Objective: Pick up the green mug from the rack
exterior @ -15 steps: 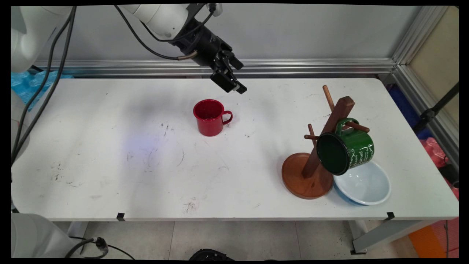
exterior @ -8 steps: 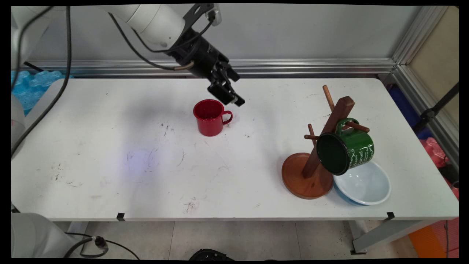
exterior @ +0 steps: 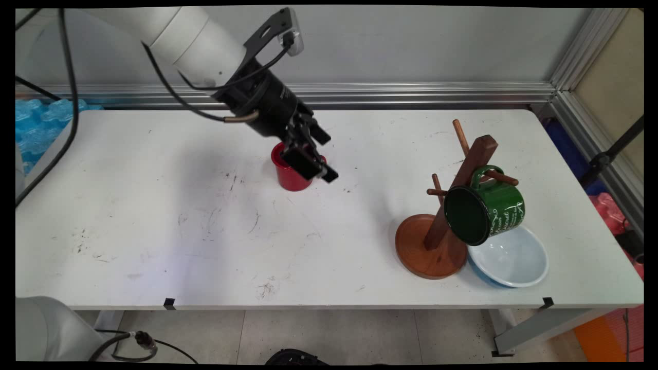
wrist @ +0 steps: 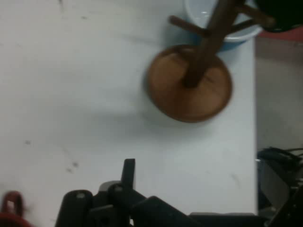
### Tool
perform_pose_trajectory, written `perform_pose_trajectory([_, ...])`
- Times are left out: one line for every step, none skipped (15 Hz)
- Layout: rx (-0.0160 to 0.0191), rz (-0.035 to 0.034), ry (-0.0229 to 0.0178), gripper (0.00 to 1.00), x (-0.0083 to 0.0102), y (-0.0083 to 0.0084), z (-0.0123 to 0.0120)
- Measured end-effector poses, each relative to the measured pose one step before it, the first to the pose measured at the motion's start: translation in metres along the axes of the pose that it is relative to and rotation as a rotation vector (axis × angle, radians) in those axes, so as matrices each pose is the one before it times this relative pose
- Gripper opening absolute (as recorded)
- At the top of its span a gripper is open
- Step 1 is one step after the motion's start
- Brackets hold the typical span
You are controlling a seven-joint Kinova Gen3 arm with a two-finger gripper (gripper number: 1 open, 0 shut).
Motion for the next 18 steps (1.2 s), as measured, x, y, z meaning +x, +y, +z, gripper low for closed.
perform_pose_trajectory([-0.01740,-0.01702,-0.00508,1.00,-0.00058,0.01284,-0.00181])
perform_pose_trajectory([-0.01005,-0.01082,-0.00195,1.00,-0.00023,0.00748,-0.00062])
perform_pose_trajectory([-0.01214,-0.01235,-0.00107,1.00,0.00005,0.00873,-0.00030])
perform_pose_trajectory([-0.01115,-0.01307,0.00057,1.00,0.00032,0.00842,0.00041])
perform_pose_trajectory([-0.01397,-0.02065,0.00338,1.00,0.00090,0.01163,0.00141])
perform_pose_trajectory([-0.00732,-0.01289,0.00287,1.00,0.00061,0.00646,0.00119])
perform_pose_trajectory([-0.00446,-0.00987,0.00287,1.00,0.00055,0.00431,0.00116])
perform_pose_trajectory([-0.00599,-0.01520,0.00482,1.00,0.00082,0.00625,0.00207])
perform_pose_trajectory([-0.00401,-0.00996,0.00341,1.00,0.00069,0.00410,0.00171])
perform_pose_trajectory([-0.00673,-0.02478,0.00979,1.00,0.00195,0.00936,0.00484])
perform_pose_trajectory([-0.00097,-0.01495,0.00734,1.00,0.00097,0.00500,0.00306])
perform_pose_trajectory([0.00212,-0.01806,0.00693,1.00,0.00057,0.00522,0.00412])
perform_pose_trajectory([0.00287,-0.01736,0.00606,1.00,0.00008,0.00499,0.00470])
perform_pose_trajectory([0.00225,-0.01330,0.00575,1.00,0.00013,0.00405,0.00419])
perform_pose_trajectory([0.00332,-0.02154,0.01088,1.00,0.00051,0.00668,0.00786])
perform_pose_trajectory([0.00223,-0.01313,0.00791,1.00,0.00064,0.00415,0.00562])
perform_pose_trajectory([0.00115,-0.01263,0.00848,1.00,0.00099,0.00408,0.00578])
perform_pose_trajectory([0.00126,-0.00984,0.00720,1.00,0.00081,0.00320,0.00473])
